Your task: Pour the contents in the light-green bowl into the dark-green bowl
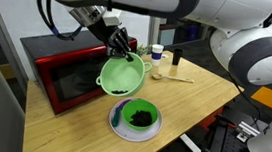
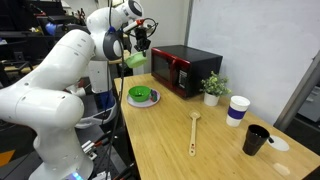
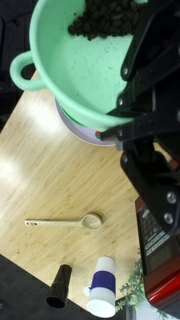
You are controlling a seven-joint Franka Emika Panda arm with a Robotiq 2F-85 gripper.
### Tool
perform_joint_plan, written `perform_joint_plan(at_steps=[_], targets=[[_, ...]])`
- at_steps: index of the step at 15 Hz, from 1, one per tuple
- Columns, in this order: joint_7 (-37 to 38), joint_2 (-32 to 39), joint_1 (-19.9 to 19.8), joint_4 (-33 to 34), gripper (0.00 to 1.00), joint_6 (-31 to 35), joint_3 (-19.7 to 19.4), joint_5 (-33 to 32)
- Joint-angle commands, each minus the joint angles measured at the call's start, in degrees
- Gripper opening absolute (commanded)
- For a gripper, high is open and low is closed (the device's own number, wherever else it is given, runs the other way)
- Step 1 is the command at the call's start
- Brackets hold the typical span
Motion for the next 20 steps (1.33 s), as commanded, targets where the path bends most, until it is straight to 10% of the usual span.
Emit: perform_joint_plan(at_steps=[1, 20], targets=[[-0.3, -2.5, -0.7, -0.8, 0.03, -0.5, 0.4, 0.8], [-3.9, -5.8, -4.3, -1.6, 0.03, -0.8, 0.6, 0.5]])
